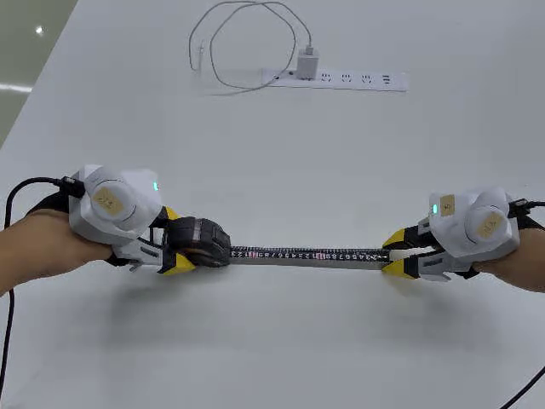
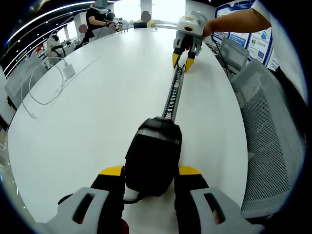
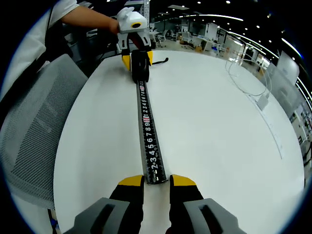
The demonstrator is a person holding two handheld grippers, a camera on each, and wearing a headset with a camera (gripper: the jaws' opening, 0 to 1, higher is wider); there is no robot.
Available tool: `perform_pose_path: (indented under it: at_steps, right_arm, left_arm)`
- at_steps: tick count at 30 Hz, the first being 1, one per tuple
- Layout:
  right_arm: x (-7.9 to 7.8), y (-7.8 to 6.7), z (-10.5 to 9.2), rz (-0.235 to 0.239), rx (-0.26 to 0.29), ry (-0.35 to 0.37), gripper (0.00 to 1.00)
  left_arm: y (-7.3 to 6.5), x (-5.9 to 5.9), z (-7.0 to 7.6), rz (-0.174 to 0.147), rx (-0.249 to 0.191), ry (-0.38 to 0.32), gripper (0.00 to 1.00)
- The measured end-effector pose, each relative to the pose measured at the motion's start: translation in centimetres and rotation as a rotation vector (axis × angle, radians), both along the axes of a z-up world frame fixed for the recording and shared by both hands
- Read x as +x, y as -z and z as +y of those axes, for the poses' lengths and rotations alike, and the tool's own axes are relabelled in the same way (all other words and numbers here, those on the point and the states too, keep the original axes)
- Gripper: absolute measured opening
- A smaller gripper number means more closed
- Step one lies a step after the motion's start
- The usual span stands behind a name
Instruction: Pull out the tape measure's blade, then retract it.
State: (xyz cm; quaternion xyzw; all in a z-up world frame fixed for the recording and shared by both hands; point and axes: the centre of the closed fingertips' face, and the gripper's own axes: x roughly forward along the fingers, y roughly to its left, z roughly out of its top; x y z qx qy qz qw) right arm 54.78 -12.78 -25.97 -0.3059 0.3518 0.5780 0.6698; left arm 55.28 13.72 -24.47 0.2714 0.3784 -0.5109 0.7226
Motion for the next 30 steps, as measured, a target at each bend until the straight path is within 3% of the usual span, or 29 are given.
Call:
perform_pose_path:
  at_steps: [10,16,30]
  right_arm:
    - [0.0,-0.1,0.2,0.003,0.008,0.011,0.18]
    - [-0.1,-1.2,0.9,0.034,0.105,0.102,0.23]
    - [0.0,-1.8,1.5,0.015,0.147,0.155,0.26]
  left_arm:
    - [0.0,0.1,0.3,-0.004,0.000,-0.013,0.39]
    - [-0.4,0.0,0.5,-0.009,-0.031,-0.036,0.43]
    - [-1.3,0.0,0.9,-0.042,-0.088,-0.104,0.47]
